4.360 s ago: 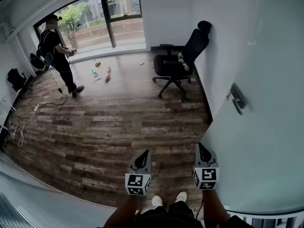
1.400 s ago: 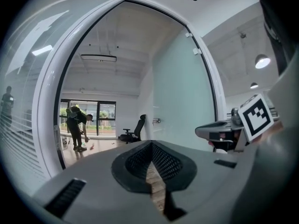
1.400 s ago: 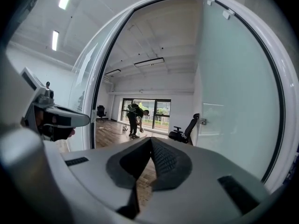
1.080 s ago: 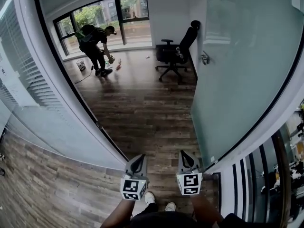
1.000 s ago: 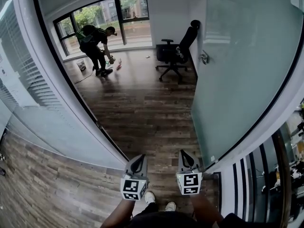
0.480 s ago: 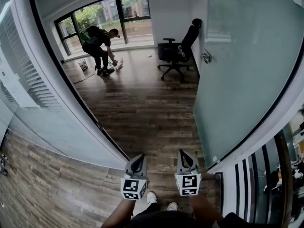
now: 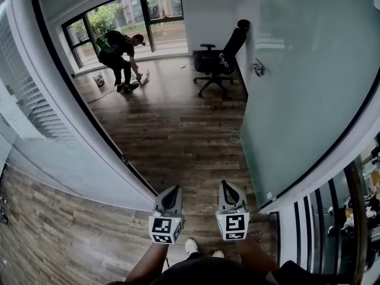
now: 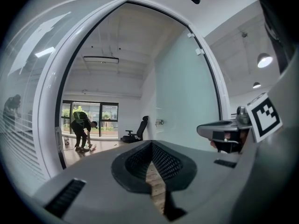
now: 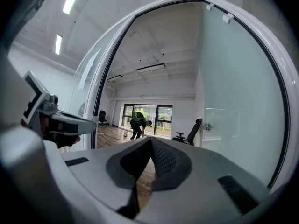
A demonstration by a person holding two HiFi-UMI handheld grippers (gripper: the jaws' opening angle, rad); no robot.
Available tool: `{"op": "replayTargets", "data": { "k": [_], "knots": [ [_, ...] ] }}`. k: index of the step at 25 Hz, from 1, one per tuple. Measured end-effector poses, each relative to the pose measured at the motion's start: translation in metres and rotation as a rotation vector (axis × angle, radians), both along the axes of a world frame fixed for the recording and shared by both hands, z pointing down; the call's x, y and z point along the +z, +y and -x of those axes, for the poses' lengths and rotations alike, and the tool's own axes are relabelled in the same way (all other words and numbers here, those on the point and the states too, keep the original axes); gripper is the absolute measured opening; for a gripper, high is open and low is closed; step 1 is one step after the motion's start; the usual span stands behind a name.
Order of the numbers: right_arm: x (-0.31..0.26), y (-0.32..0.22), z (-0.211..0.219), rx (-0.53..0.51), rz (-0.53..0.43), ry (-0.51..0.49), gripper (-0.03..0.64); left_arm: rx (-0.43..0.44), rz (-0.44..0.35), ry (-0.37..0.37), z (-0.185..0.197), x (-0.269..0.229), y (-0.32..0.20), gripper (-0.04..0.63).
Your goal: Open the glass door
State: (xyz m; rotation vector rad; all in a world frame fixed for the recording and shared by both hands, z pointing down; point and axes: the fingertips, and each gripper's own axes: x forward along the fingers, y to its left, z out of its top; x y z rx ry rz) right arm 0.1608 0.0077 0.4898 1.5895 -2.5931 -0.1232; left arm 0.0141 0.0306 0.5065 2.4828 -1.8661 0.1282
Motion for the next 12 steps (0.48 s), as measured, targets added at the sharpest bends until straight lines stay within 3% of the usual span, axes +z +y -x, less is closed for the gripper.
{"op": "replayTargets", "data": {
  "k": [12],
  "knots": [
    [-0.005, 0.008, 0.037, -0.045, -0.014, -0.005, 0.015, 0.033, 0.001, 0.03, 0.005, -0.012, -0.013, 0.002]
  ]
}}
